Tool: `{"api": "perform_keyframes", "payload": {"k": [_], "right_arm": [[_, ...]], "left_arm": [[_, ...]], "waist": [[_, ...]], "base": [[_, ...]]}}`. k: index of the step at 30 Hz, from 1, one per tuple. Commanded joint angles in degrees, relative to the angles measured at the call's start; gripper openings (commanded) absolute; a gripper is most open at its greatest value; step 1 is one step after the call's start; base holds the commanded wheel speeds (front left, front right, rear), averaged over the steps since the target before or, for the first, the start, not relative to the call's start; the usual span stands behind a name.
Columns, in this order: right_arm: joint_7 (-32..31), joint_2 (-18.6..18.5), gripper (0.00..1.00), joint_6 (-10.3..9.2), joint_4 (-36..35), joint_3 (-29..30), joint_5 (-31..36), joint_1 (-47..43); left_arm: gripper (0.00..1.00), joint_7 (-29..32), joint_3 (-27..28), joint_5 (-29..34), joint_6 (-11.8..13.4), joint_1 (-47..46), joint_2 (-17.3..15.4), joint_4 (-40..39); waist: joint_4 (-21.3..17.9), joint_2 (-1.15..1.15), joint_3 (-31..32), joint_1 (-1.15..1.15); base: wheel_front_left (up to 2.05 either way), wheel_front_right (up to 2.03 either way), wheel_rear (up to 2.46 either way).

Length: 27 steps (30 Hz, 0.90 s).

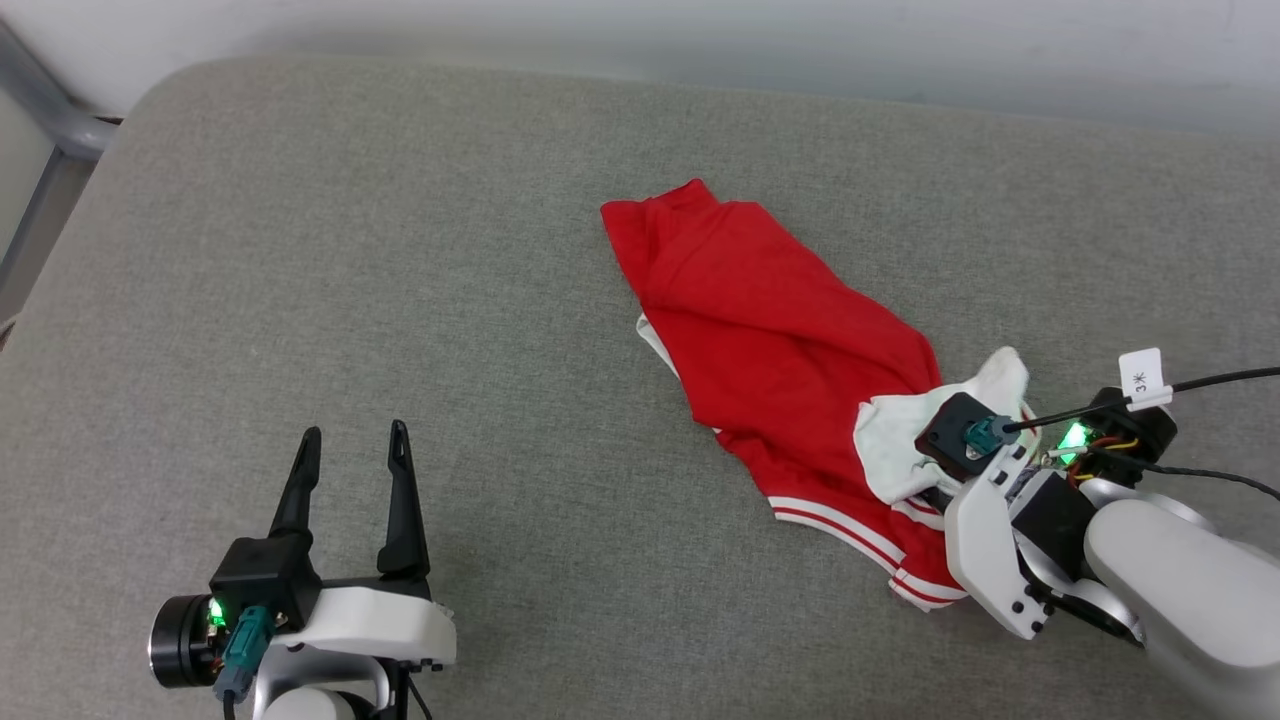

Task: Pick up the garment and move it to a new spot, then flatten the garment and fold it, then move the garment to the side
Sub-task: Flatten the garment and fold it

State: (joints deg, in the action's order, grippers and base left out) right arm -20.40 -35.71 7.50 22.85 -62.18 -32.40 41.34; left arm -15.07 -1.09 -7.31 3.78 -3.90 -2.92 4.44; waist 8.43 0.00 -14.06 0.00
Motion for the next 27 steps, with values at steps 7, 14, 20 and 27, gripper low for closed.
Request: {"api": "perform_keyframes", "payload": {"k": [7, 14, 20, 27], "right_arm": [[9.5, 3.0, 0.0, -0.03, -1.1, 2.6, 0.5, 0.5], [19.4, 6.2, 0.0, -0.04, -5.3, 12.8, 0.1, -3.7], [25.3, 10.3, 0.0, -0.04, -6.1, 25.8, -0.7, -10.6], [31.4, 15.6, 0.0, -0.05, -2.3, 43.3, -4.6, -19.0]], "left_arm": [[1.0, -0.2, 0.8, 0.6, -0.1, 2.1, 0.0, 0.2], [1.0, -0.2, 1.4, 1.1, -0.4, 3.9, 0.0, -0.1], [1.0, -0.2, 2.1, 1.6, -0.7, 4.7, 0.0, -0.3], [1.0, -0.2, 2.9, 2.0, -1.3, 4.4, 0.0, -0.2]], "waist": [[-3.4, 0.0, 4.0, 0.0], [-7.0, 0.0, 6.5, 0.0], [-9.6, 0.0, 6.6, 0.0], [-11.3, 0.0, 5.7, 0.0]], "base": [[0.0, 0.0, 0.0], [0.0, 0.0, 0.0], [0.0, 0.0, 0.0], [0.0, 0.0, 0.0]]}}
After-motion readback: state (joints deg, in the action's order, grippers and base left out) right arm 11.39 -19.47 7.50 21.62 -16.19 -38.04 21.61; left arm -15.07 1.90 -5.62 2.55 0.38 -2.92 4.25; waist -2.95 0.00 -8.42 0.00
